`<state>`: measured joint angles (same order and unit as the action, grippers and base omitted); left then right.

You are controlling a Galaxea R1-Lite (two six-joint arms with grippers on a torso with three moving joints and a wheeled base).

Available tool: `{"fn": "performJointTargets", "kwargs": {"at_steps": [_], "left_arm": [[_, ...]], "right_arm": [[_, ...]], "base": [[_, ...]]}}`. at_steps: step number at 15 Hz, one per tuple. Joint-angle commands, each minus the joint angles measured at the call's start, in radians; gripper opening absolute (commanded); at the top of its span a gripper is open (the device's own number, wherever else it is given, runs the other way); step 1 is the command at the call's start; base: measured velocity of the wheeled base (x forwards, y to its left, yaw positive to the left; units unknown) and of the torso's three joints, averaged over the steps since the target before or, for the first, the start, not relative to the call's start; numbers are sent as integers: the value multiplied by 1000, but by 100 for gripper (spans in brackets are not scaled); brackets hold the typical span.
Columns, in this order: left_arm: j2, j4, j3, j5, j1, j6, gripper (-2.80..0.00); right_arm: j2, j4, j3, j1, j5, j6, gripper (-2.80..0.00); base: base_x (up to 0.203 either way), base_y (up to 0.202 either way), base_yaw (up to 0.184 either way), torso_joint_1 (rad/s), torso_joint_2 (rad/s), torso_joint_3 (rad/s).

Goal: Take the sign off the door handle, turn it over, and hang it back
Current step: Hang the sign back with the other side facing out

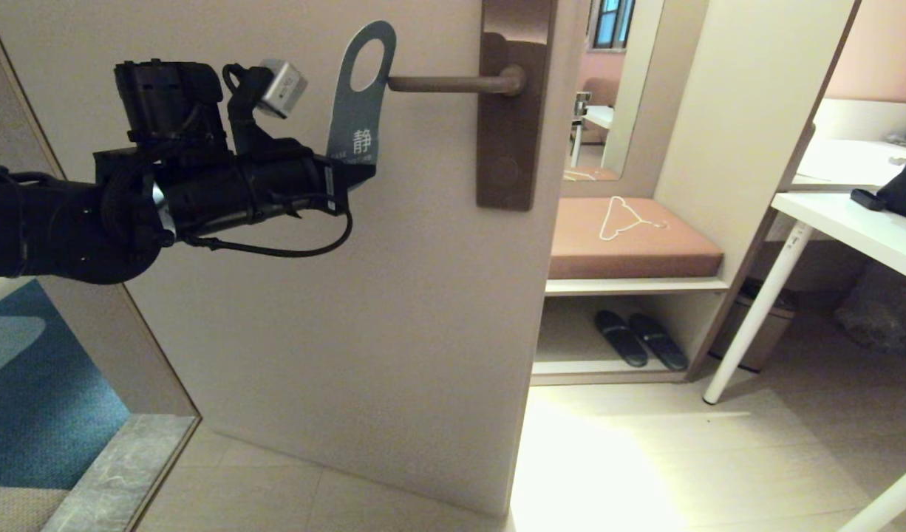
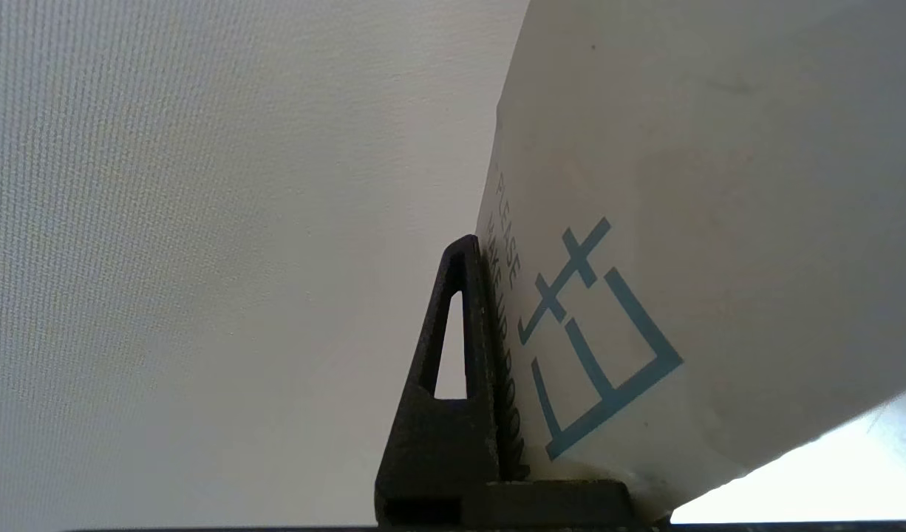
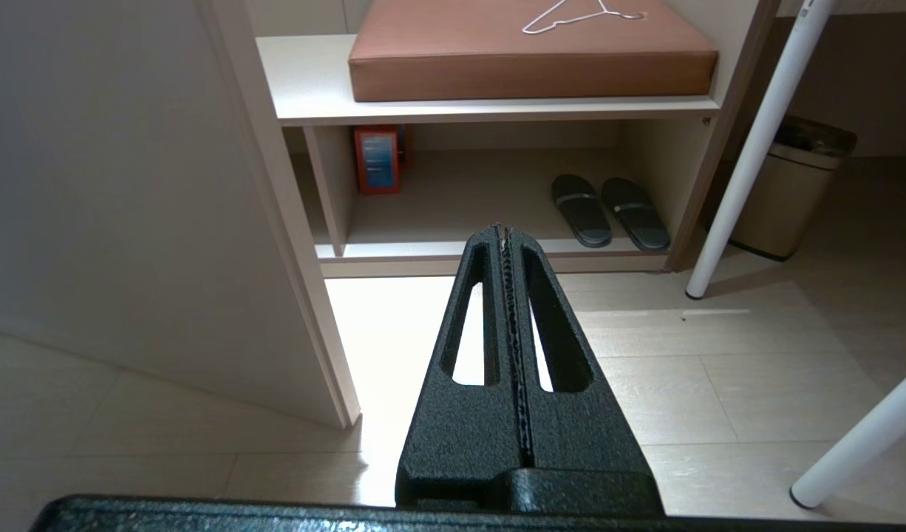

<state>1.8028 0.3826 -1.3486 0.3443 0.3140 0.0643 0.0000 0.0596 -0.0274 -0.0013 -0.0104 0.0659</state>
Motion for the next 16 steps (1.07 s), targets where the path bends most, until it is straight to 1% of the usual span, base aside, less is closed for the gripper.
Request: {"fn": "performJointTargets", "kwargs": {"at_steps": [1,3,10,16], "left_arm": [[22,-10,-25,-7,2,0,-280],[35,-25,-52,-20,1,0,-280],[75,-53,-115,-21,-12,0,-280],[87,-53,-118,-22,22,0,-280]], "right_arm": [[1,0,0,0,0,0,-280],[0,0,0,0,0,0,-280],[0,0,0,1,0,0,-280],[0,0,0,0,0,0,-280]], "base": [[0,0,0,0,0,0],[0,0,0,0,0,0],[0,0,0,0,0,0],[0,0,0,0,0,0]]}}
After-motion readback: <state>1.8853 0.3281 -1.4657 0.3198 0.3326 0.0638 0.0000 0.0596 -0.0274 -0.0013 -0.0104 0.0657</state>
